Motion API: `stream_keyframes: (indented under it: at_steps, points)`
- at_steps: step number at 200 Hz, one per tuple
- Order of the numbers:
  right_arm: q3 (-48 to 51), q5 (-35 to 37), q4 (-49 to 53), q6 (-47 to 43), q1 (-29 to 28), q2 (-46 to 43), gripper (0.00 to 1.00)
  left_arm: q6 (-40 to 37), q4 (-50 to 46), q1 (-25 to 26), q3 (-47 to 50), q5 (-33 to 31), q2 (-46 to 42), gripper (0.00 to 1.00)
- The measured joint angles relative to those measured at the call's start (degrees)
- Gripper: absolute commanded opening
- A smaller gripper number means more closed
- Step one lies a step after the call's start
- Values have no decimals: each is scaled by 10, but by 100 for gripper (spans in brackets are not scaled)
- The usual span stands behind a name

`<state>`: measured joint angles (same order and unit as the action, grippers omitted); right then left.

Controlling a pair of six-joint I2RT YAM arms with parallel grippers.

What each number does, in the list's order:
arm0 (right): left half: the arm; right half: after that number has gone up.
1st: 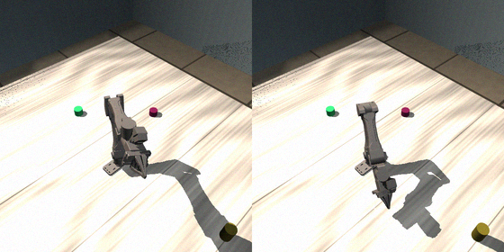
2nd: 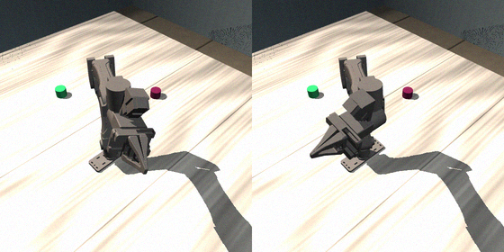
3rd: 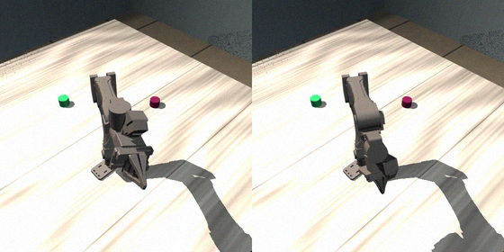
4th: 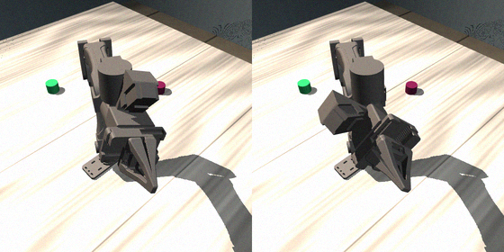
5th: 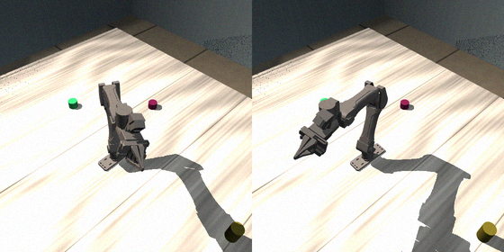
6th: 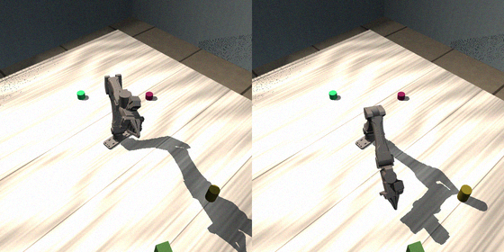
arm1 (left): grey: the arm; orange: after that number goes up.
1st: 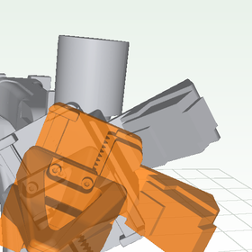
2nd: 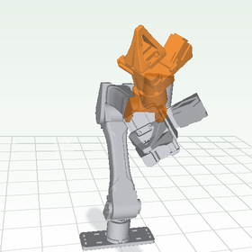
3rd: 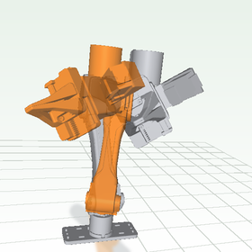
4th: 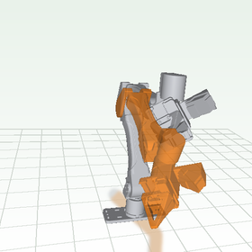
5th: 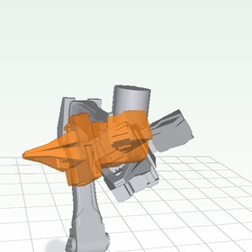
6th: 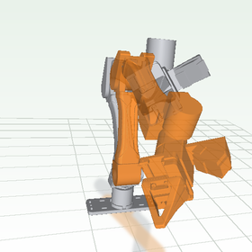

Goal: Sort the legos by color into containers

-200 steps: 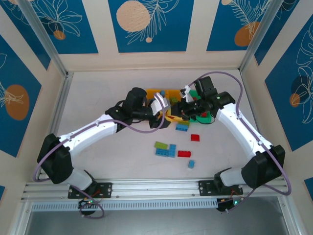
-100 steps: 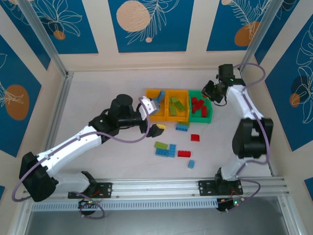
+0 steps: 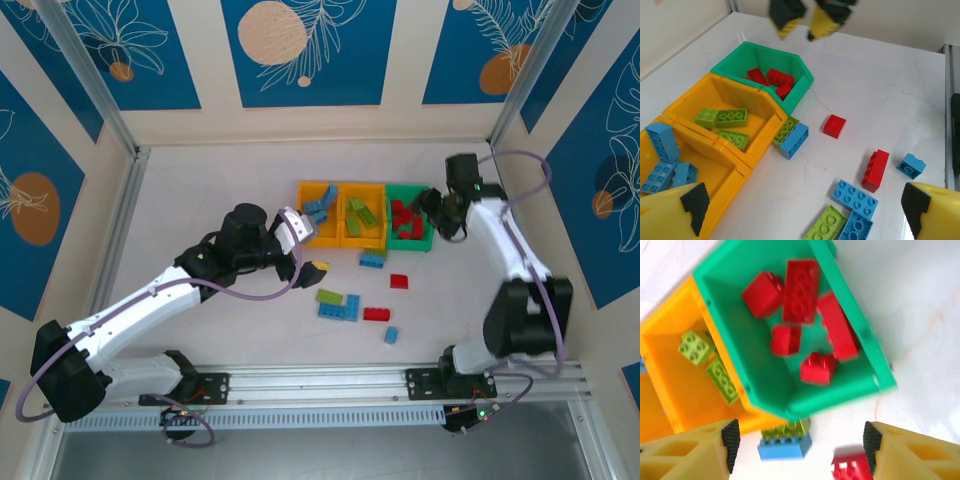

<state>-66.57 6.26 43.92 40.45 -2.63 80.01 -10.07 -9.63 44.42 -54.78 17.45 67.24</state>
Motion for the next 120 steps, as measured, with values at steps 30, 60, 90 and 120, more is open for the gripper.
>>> stream_keyframes:
  at_steps: [30, 60, 90, 120]
  points:
    - [138, 17, 3, 43, -71, -123, 96, -9, 2, 0, 0, 0, 6, 100]
    - [192, 34, 8, 67, -108, -102, 97, -10, 1, 0, -1, 0, 23, 100]
    - [189, 43, 5, 98, -119, -26, 92, -10, -3, 0, -2, 0, 26, 100]
    - [169, 23, 8, 194, -121, 60, 89, -8, -3, 0, -2, 0, 26, 100]
